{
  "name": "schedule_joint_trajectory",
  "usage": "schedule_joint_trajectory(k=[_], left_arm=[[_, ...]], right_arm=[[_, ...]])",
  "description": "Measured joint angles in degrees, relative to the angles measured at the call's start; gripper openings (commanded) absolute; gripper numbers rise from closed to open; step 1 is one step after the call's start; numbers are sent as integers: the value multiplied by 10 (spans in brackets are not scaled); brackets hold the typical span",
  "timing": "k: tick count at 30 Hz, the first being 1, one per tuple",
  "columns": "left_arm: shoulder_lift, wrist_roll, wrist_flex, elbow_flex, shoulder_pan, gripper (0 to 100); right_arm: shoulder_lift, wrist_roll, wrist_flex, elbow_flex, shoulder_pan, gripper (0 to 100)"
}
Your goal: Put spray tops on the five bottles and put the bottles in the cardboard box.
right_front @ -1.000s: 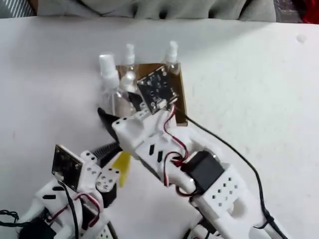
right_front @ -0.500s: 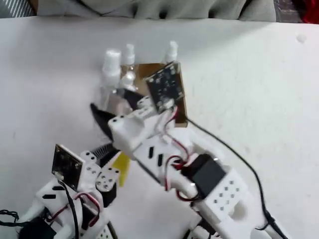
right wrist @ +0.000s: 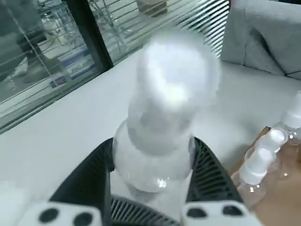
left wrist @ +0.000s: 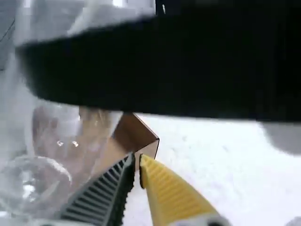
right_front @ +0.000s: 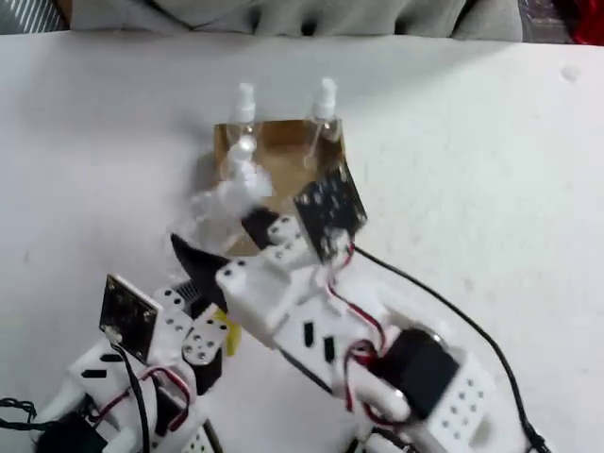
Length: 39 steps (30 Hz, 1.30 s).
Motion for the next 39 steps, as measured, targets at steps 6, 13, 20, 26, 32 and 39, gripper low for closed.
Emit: schedule_joint_trajectory(k=[6, 13, 20, 26, 32, 39], left_arm=[[0, 1, 0, 0, 0, 20], [0, 0, 0, 18, -2, 20], [1, -1, 0, 36, -3, 20], [1, -40, 1, 36, -21, 20], [1, -126, -21, 93, -118, 20], [11, -139, -179, 253, -175, 20]], right_arm=[[-31, 18, 37, -1, -8, 15], [-33, 18, 25, 0, 11, 15], [-34, 20, 9, 0, 141, 15], [-34, 55, 30, 0, 229, 15], [-34, 60, 102, 0, 280, 15], [-34, 113, 188, 0, 305, 15]])
